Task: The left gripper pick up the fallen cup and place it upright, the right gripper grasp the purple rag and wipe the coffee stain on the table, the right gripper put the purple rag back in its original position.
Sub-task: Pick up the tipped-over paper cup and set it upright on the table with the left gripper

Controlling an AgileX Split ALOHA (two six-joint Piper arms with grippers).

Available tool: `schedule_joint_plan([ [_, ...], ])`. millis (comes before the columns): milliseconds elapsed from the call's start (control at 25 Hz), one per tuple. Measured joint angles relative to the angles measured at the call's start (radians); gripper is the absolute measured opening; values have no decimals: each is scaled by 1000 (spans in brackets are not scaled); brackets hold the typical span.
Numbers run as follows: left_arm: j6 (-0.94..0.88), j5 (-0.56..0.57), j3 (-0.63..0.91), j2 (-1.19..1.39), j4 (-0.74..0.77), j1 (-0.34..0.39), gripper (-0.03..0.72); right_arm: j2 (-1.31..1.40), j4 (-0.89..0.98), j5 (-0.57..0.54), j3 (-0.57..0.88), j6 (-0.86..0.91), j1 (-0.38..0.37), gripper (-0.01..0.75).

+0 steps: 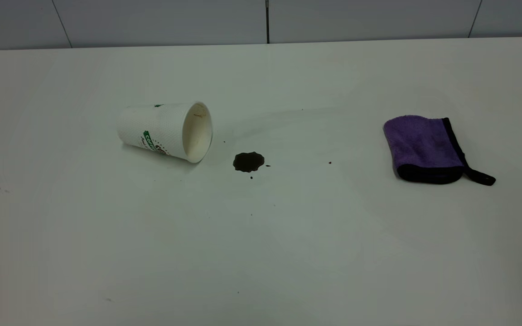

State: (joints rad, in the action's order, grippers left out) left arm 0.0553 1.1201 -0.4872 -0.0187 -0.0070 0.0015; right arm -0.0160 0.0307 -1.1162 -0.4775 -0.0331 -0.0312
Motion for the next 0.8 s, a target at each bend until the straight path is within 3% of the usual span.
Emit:
schedule_joint_plan([
  [800,-14,-11,-12,50,26,0,240,0,0,0,0,0,0,240],
])
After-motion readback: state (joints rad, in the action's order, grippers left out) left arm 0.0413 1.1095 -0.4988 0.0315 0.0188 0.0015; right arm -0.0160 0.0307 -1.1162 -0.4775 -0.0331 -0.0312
